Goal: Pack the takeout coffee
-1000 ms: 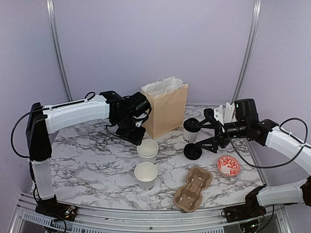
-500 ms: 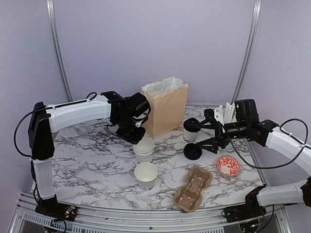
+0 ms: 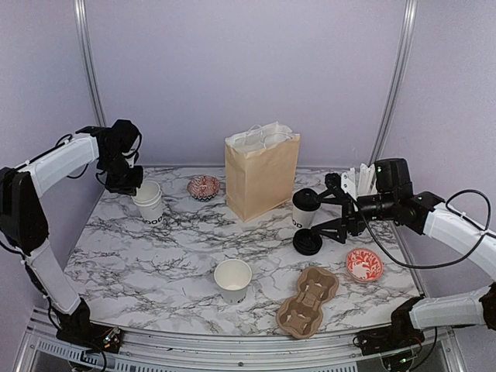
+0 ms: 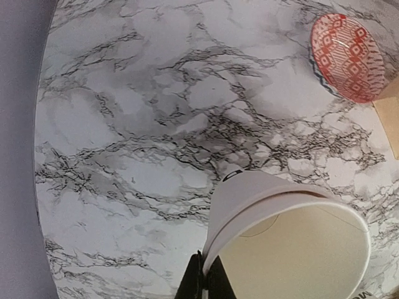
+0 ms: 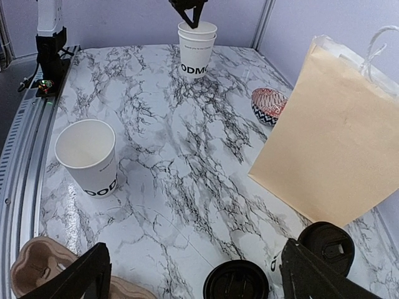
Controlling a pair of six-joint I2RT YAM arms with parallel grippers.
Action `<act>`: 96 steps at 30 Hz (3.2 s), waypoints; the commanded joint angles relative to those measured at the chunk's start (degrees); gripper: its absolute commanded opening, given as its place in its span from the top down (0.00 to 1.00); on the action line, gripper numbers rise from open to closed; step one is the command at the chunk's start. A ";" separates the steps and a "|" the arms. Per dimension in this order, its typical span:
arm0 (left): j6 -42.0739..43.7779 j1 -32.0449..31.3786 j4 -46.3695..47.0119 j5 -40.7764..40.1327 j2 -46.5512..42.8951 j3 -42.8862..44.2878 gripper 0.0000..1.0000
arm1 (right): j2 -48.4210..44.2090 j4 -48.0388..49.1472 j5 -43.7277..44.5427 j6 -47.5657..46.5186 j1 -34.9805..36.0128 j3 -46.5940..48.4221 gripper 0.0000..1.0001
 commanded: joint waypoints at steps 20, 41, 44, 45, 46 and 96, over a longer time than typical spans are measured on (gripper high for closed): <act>1.71 13.05 1.29 -1.23 5.53 2.39 0.66 | 13.42 -10.17 23.02 -4.24 2.72 7.72 0.33; 13.03 -17.48 10.69 12.65 -27.61 -10.89 0.50 | 32.90 -17.39 31.86 -3.71 8.26 16.25 0.40; 13.25 -18.70 10.62 10.49 -27.08 -12.49 0.50 | 34.93 -18.89 30.59 -3.74 8.24 17.69 0.42; 13.25 -18.89 10.68 10.18 -26.76 -12.80 0.50 | 35.43 -19.21 30.19 -3.69 8.26 18.01 0.42; 13.27 -18.99 10.73 10.14 -26.57 -13.05 0.50 | 35.82 -19.46 29.99 -3.58 8.26 18.28 0.42; 14.34 -25.31 10.96 8.23 -19.28 -10.64 0.49 | 34.42 -27.38 22.73 -0.70 8.35 23.03 0.59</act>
